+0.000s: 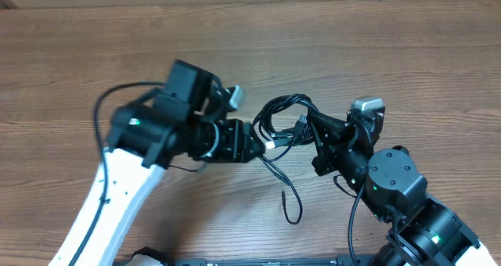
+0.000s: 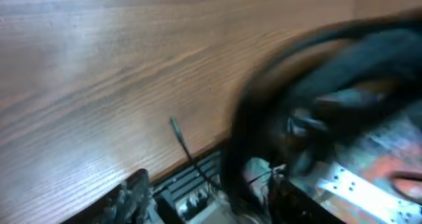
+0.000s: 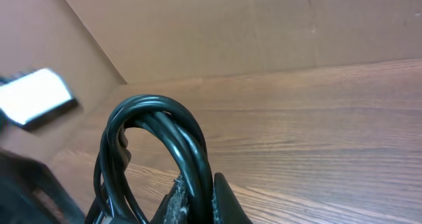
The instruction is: Untangle cables
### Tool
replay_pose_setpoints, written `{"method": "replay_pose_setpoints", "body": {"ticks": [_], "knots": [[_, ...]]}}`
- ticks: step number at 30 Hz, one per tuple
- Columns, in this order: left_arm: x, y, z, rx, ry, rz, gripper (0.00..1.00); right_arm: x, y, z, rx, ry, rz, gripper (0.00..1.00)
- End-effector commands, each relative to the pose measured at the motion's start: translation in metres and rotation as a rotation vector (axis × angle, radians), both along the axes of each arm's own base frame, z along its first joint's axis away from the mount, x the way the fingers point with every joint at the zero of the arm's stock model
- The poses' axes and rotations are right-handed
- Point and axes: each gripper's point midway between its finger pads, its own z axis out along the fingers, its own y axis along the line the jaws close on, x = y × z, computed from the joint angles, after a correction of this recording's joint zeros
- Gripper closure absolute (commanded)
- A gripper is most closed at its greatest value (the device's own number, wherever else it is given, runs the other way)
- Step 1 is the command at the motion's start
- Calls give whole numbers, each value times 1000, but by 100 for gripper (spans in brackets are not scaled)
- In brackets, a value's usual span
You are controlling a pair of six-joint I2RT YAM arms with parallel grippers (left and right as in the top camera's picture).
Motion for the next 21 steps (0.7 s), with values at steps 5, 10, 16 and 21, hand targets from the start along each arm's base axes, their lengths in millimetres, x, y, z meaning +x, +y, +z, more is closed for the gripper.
{"method": "replay_pose_setpoints", "body": {"ticks": [5, 10, 16, 21], "knots": [[13, -32, -66, -7, 50, 114, 55, -2, 1, 13, 62, -8, 5, 96], [18, 14, -110, 283, -2, 199, 96, -3, 0, 10, 52, 3, 6, 96], [11, 71, -123, 523, 26, 295, 96, -7, 3, 4, 42, 26, 30, 96], [21, 67, -120, 463, 24, 330, 96, -32, 31, -4, 65, 97, 241, 96]]}}
